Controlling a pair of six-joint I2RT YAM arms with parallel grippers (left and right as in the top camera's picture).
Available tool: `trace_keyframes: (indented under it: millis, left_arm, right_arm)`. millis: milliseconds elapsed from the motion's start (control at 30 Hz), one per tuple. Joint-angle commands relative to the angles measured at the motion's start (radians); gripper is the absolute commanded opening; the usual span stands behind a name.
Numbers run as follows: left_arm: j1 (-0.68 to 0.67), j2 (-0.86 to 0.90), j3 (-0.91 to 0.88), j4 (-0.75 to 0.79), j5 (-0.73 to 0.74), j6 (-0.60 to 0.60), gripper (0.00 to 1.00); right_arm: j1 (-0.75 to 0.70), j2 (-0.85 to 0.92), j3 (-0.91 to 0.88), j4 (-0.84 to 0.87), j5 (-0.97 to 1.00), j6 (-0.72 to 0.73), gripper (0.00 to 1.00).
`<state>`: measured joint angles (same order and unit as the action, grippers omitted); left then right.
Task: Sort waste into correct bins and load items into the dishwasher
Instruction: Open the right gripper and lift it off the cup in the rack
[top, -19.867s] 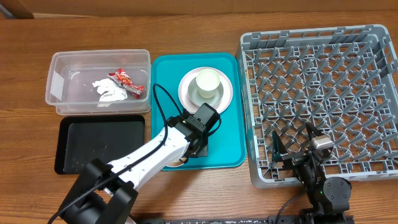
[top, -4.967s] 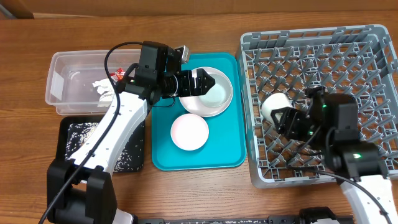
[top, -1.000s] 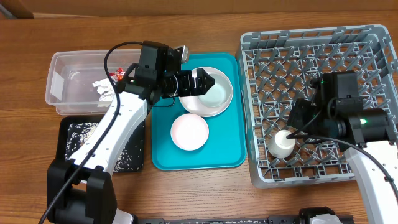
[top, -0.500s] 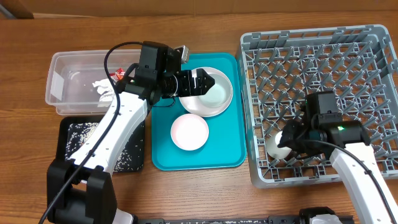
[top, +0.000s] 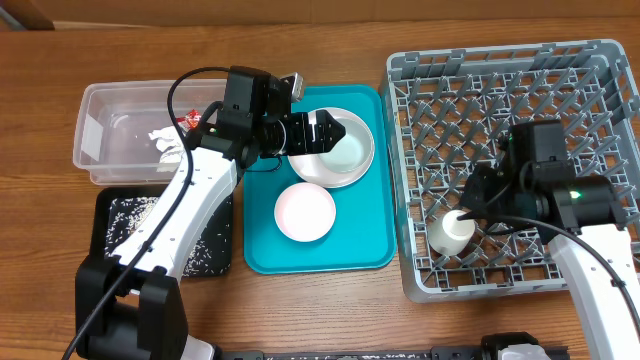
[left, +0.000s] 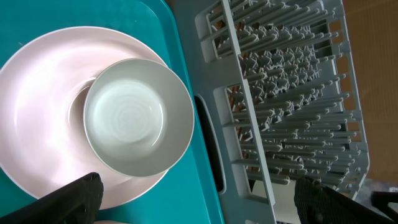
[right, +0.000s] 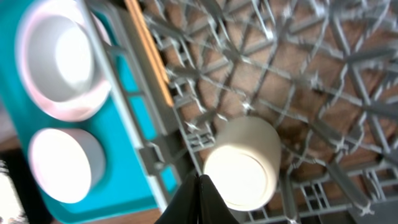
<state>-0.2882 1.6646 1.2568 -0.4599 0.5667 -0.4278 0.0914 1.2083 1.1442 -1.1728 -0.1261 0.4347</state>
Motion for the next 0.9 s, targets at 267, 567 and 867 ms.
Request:
trace_keyframes:
  millis: [267,567,867]
  left_arm:
    - [-0.002,-0.003,0.014,0.000,-0.002,-0.010,1.00]
    - [-0.002,-0.003,0.014,0.000,-0.002,-0.010,1.00]
    - [-0.002,-0.003,0.014,0.000,-0.002,-0.010,1.00]
  right_arm:
    - [-0.001,-0.004,-0.118,0.004,0.006,0.008,0.04]
    - [-0.001,-0.002,-0.249,0.084,0.006,0.011,0.04]
    - [-0.001,-0.002,-0.152,0.074,-0.025,0.010,0.09]
